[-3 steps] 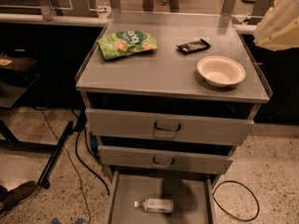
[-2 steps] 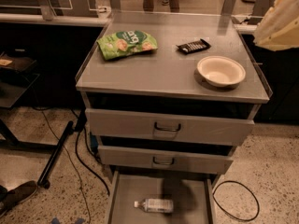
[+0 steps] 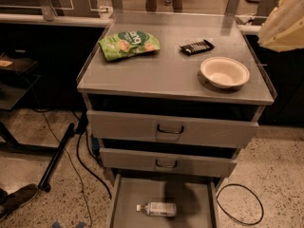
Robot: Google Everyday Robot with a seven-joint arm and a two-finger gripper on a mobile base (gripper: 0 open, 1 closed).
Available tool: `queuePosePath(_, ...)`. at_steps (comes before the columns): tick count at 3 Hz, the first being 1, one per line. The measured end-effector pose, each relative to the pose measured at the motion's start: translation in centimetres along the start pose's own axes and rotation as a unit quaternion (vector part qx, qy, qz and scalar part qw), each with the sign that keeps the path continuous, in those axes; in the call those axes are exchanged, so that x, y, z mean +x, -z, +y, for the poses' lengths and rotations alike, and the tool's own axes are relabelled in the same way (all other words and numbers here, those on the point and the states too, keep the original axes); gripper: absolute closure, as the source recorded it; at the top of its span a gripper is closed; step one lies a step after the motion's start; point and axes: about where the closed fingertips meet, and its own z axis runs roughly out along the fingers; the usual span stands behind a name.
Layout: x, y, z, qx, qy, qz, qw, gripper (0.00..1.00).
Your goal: Pick blue plastic bottle from bottom drawer and place on counter
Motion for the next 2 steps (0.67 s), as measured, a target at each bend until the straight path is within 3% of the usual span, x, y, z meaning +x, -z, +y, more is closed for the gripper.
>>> queuePosePath(2, 0.0, 0.0, 0.0, 0.0, 0.0, 0.0, 1.0, 0.33)
